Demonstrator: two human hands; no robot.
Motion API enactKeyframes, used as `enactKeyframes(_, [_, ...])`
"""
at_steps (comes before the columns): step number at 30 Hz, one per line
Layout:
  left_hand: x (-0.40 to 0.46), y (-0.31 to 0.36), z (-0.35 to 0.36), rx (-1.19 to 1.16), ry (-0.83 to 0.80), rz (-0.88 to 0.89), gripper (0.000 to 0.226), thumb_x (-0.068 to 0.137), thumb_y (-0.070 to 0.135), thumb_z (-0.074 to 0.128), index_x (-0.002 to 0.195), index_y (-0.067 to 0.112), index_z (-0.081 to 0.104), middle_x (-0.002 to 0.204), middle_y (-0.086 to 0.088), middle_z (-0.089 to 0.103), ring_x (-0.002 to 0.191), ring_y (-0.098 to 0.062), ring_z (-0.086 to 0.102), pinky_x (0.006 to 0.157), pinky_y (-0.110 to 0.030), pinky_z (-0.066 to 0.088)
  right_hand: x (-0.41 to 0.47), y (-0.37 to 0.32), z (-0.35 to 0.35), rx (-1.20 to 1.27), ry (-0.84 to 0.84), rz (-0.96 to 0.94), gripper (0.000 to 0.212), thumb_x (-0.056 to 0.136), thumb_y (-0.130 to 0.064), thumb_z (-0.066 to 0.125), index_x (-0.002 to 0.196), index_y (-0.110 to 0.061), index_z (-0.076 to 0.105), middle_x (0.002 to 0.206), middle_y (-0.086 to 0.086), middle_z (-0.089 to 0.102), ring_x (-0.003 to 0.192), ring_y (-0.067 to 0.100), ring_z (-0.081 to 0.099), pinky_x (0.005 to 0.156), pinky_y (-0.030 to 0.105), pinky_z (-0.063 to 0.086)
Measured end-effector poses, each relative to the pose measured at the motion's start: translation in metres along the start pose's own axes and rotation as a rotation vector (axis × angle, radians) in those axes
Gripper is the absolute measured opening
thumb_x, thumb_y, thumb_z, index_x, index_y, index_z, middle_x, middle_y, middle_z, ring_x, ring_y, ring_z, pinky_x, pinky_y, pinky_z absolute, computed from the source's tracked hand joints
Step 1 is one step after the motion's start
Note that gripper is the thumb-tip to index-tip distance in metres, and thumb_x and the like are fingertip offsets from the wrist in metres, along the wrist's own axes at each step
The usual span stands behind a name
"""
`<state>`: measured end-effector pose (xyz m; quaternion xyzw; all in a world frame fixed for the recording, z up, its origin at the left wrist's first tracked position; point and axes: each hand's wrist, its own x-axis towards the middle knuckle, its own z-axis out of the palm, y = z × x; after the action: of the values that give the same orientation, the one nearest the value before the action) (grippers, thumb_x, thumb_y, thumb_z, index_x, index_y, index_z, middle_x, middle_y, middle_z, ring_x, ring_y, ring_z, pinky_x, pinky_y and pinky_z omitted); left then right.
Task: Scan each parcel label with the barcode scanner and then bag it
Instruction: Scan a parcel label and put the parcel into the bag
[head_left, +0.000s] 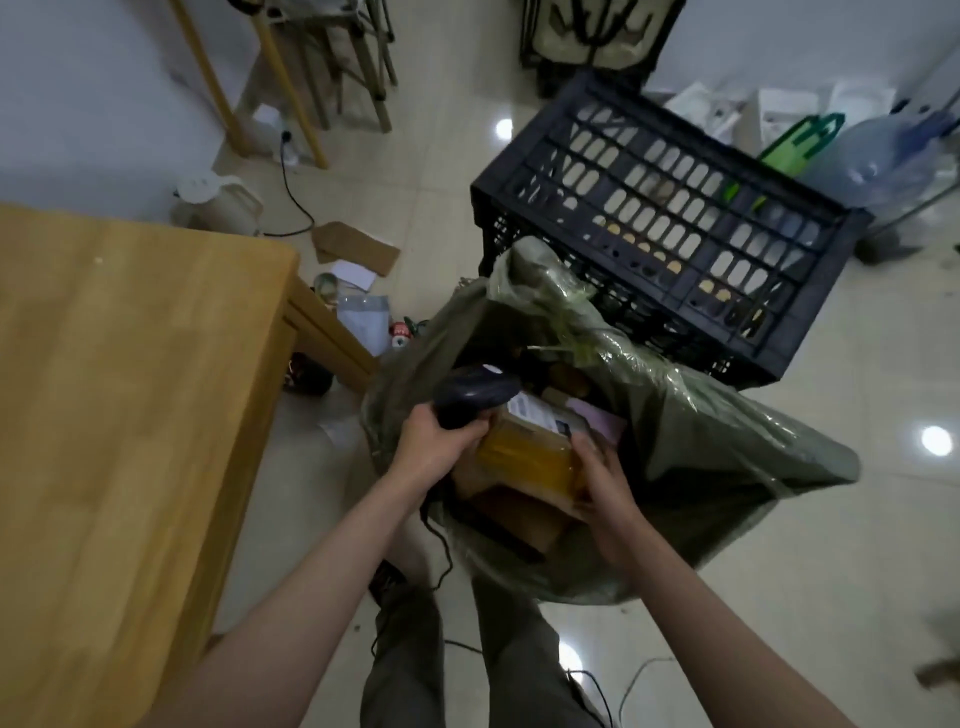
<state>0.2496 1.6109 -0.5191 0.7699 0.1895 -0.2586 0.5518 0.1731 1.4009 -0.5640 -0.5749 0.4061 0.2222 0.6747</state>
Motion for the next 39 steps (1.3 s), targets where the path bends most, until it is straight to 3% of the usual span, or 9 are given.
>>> enactKeyframes(6, [0.031,-0.016,0.039,0.201,-0.058,0.061,0.030,0.081,0.019,0.080,0.109,0.015,0.069,0.103,0.000,0.070,0.105,-0.017,0.062,0.090,-0.033,0.050,0.065,0.004,0.001,0.115,0.363,0.062,0.090,0.079,-0.076,0.058,0.153,-0.042,0.022,0.151,-0.001,0.040,0.134,0.027,0.042,0.112,0.056,0.038])
enactKeyframes(11, [0.031,-0.036,0.034,0.270,0.092,0.055,0.019,0.083,0.014,0.076,0.101,0.011,0.070,0.091,-0.002,0.069,0.085,-0.012,0.062,0.069,-0.025,0.045,0.114,-0.017,0.021,0.078,0.527,0.159,0.085,0.095,-0.060,0.052,0.158,-0.016,0.015,0.161,0.012,0.021,0.147,0.031,0.024,0.116,0.039,0.023])
enactKeyframes(16, [0.039,-0.061,0.009,0.440,0.085,0.000,0.007,0.080,0.011,0.075,0.080,0.008,0.069,0.071,0.001,0.069,0.068,-0.007,0.064,0.057,-0.022,0.044,0.114,0.010,0.029,-0.034,0.247,0.004,0.063,0.098,-0.047,0.055,0.148,-0.014,0.036,0.141,0.012,0.049,0.129,0.033,0.050,0.105,0.043,0.043])
enactKeyframes(21, [0.044,-0.086,-0.008,0.550,-0.090,-0.057,0.010,0.081,0.009,0.073,0.086,0.016,0.068,0.064,0.002,0.071,0.055,-0.004,0.069,0.059,-0.024,0.053,0.085,0.052,0.004,-0.692,0.084,-0.029,0.055,0.086,-0.054,0.062,0.127,-0.018,0.054,0.118,0.002,0.059,0.113,0.025,0.058,0.094,0.036,0.046])
enactKeyframes(24, [0.048,-0.106,-0.015,0.673,-0.200,-0.040,0.018,0.078,0.012,0.076,0.078,0.025,0.063,0.064,0.007,0.070,0.057,-0.002,0.068,0.061,-0.026,0.054,0.053,0.085,-0.008,-0.944,-0.274,0.106,0.091,0.064,-0.081,0.067,0.135,-0.027,0.052,0.132,-0.004,0.057,0.120,0.020,0.056,0.102,0.037,0.047])
enactKeyframes(28, [0.052,-0.132,-0.023,0.792,-0.346,-0.087,0.016,0.080,0.019,0.076,0.089,0.022,0.063,0.080,0.003,0.068,0.077,-0.014,0.067,0.068,-0.027,0.049,0.025,0.131,-0.007,-1.418,-0.614,0.161,0.115,0.065,-0.080,0.070,0.157,-0.035,0.018,0.162,-0.002,0.027,0.140,0.029,0.040,0.111,0.041,0.039])
enactKeyframes(30, [0.055,-0.145,-0.027,0.858,-0.382,-0.093,0.029,0.079,0.025,0.077,0.105,0.018,0.067,0.094,-0.001,0.067,0.092,-0.021,0.065,0.072,-0.028,0.045,0.017,0.148,-0.003,-1.632,-0.592,0.121,0.102,0.073,-0.064,0.075,0.155,-0.034,0.023,0.159,0.001,0.027,0.132,0.035,0.049,0.104,0.045,0.046])
enactKeyframes(34, [0.052,-0.159,-0.034,0.919,-0.366,-0.081,0.036,0.079,0.023,0.078,0.111,0.010,0.068,0.105,-0.011,0.070,0.100,-0.028,0.066,0.075,-0.029,0.047,0.012,0.146,0.008,-1.760,-0.447,-0.060,0.032,0.099,-0.019,0.051,0.129,-0.012,0.057,0.134,0.013,0.055,0.116,0.033,0.059,0.093,0.040,0.049])
enactKeyframes(39, [0.045,-0.111,-0.065,0.806,-0.164,-0.021,0.037,0.078,0.016,0.080,0.111,0.005,0.068,0.104,-0.016,0.069,0.101,-0.032,0.065,0.080,-0.035,0.049,0.009,0.082,0.021,-1.624,-0.321,-0.123,0.029,0.096,-0.038,0.058,0.115,-0.018,0.066,0.119,0.009,0.065,0.108,0.029,0.064,0.081,0.034,0.049])
